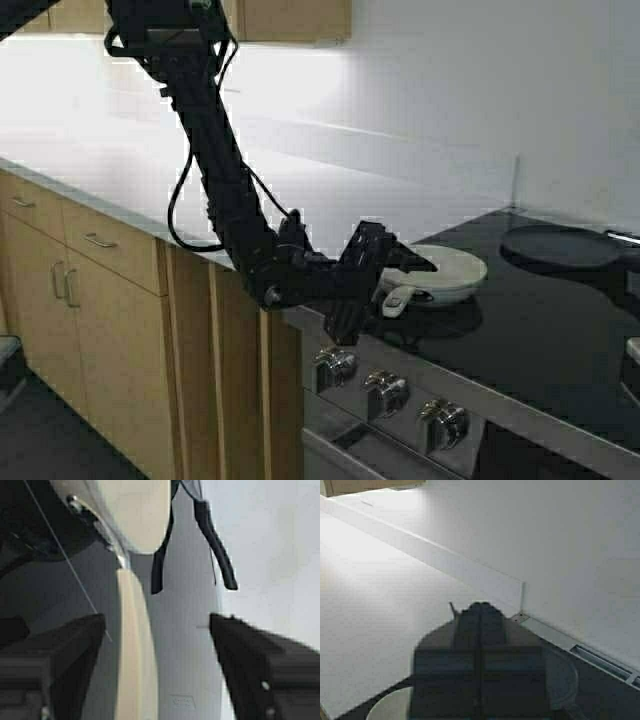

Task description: Wash the pan

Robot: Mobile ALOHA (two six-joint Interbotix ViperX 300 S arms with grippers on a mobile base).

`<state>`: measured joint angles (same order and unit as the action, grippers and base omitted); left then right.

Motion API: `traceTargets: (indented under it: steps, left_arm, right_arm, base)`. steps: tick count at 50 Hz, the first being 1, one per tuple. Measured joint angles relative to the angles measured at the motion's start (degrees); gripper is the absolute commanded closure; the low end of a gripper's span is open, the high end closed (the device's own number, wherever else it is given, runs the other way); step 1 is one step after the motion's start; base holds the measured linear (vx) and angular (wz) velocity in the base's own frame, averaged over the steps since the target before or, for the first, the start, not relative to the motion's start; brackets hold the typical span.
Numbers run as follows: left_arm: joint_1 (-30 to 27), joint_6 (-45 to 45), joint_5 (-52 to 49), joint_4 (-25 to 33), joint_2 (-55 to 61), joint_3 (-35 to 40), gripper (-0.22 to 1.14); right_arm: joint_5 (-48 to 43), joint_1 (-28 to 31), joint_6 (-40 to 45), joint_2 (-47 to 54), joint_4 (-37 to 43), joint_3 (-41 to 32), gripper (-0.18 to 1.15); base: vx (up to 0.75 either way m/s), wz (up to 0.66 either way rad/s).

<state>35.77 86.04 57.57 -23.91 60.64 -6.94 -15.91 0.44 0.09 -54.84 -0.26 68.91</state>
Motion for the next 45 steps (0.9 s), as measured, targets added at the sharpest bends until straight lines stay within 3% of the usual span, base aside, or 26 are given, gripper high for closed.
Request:
traceTargets:
  steps: [9,14,18,25,28,36,45]
  left_arm:
    - [0.26,1.14,-0.44,0.0,0.53,1.23,-0.04]
    - [0.35,2.55,-0.53,0.26,0.97,1.49,0.08]
    - [0.35,4.39,-0.53,0.88,1.58,1.85,0.29]
    - [0.35,7.21,0.26,1.05,2.55,2.46,0.86]
    - [0.53,8.0,1.32,1.14,2.64,2.81,1.02]
    - [0.79,9.14,2.02,2.02,2.64,3.08,0.86]
    - [0.79,9.4,2.2,2.37,2.72,3.08,0.9]
  right_arm:
    - [0.0,0.0,0.0,0.09,0.09,0.0,0.91]
    - [0.0,0.0,0.0,0.09,0.0,0.0,0.91]
    - [0.0,0.0,0.0,0.09,0.09,0.09,0.91]
    - [0.0,-0.09,0.0,0.09,0.09,0.09,0.91]
    - [0.0,0.0,0.0,0.09,0.09,0.09,0.91]
    - [0.0,0.0,0.0,0.09,0.09,0.0,0.91]
    - [0.0,0.0,0.0,0.09,0.0,0.0,0.91]
  base:
    - [0.0,0.0]
    - [0.0,0.0]
    - [0.0,0.0]
    - [0.0,0.0]
    - [0.0,0.0]
    - [0.0,0.0]
    - [0.0,0.0]
